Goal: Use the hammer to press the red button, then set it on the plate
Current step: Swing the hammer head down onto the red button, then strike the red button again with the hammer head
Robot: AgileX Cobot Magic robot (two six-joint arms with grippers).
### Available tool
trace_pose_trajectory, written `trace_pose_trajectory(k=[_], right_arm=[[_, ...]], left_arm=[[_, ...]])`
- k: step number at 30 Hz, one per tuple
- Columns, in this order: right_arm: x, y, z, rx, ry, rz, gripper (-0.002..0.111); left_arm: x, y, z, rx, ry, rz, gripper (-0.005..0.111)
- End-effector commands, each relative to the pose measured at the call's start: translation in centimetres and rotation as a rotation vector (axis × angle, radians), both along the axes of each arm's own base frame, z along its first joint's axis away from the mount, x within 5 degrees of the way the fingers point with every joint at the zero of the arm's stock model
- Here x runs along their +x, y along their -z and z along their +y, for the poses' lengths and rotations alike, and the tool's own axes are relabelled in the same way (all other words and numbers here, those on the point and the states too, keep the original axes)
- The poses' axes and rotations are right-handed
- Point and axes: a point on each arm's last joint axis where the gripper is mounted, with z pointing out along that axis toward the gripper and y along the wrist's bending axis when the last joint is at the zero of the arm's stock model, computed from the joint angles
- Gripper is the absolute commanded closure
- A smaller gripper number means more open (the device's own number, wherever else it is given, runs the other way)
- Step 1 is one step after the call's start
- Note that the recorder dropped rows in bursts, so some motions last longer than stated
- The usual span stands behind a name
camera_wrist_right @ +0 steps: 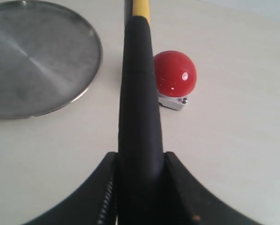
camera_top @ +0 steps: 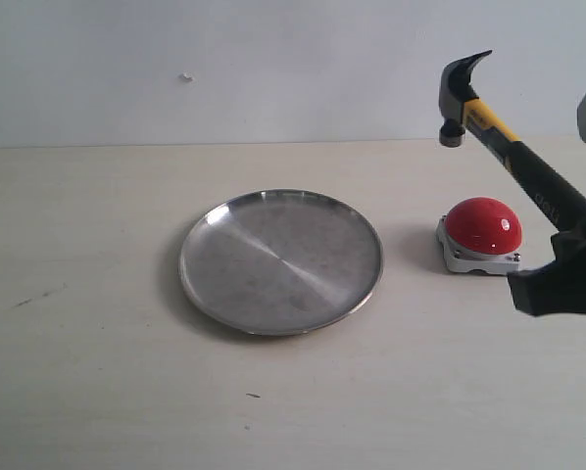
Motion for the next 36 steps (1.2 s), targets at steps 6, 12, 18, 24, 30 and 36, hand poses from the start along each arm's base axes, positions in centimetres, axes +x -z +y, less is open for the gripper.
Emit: trace_pose_trajectory(k=[6,12,18,24,30,36], right_arm=[[3.7,-1.3,-2.8,0.018,0.114,-0.056,0.108],[8.4,1.0,-4.6,0.115,0.114,0.063,0.108],[10.9,2.4,-4.0,0.160,0.075,0.206,0.108],[9.0,-0.8,-5.7,0.125,0.167,0.047,0.108],[5.3,-1.8,-6.5,0.179,0.155,-0.059,0.108],[4.4,2.0,-6.4,0.244,0.173,-0.006,0.108]], left_arm=[[-0.1,-0.1,0.2,-0.002,-0.021,-0.008,0.107],[-0.1,-0.1,0.2,-0.002,-0.021,-0.008,0.107],[-0.1,-0.1,0.2,-0.002,-0.021,-0.008,0.107],[-0.1,-0.1,0.1,-0.001,-0.020,-0.007,0.107],[-0.1,-0.1,0.1,-0.001,-0.020,-0.007,0.107],[-0.1,-0.1,0.1,-0.001,-0.020,-0.007,0.107]])
